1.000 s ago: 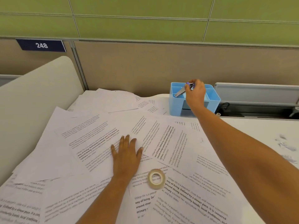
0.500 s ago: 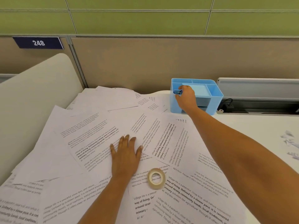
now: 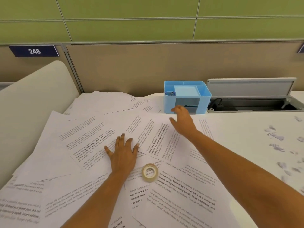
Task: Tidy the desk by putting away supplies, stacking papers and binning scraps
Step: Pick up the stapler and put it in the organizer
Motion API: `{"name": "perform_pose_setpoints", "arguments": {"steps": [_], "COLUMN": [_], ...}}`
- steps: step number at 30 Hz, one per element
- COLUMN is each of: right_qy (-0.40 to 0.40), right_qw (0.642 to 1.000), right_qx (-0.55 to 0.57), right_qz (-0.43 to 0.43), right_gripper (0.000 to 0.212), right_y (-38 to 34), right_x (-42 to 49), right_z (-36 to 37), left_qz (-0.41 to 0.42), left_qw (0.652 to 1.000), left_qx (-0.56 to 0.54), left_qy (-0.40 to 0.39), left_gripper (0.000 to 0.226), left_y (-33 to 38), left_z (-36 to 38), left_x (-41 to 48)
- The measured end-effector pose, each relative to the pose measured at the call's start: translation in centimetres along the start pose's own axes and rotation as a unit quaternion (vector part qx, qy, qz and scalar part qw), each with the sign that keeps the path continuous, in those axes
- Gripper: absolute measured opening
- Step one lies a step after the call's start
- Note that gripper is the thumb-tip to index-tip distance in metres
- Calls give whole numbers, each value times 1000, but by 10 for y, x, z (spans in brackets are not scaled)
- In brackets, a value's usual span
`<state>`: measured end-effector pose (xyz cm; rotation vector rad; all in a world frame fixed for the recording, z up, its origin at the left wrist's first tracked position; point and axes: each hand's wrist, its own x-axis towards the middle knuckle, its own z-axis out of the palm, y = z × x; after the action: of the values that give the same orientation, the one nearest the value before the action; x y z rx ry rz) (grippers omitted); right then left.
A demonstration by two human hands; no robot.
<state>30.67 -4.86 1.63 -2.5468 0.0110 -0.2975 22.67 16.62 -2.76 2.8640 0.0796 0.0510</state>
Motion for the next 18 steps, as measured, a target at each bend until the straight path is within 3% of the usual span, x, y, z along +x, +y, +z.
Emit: {"name": "perform_pose_setpoints", "arguments": {"steps": [5,9,13,18], "right_qy": [-85,-164,-163,-126], "right_qw": [995,970,958,965], "right_qx": [-43,-176,-234,-217], "right_qz": [12,-21,-17,74], "right_gripper": [40,43,43,42], "right_y": [15,37,68,116], "right_x": [-65,-119,-168,-216], "right_z": [-4,-26,-64,-128], "left_qz": [45,98,146,183], "left_qw": [999,995,988,982], "left_qx": [-18,-28,-29,-32], "left_qy": [-3,-15,-40,-46], "left_gripper": [51,51,51,49], "left_y": [43,88,130,169], "left_z": [-1,9,27,45], "left_x": [-30,-61,-90,-121]}}
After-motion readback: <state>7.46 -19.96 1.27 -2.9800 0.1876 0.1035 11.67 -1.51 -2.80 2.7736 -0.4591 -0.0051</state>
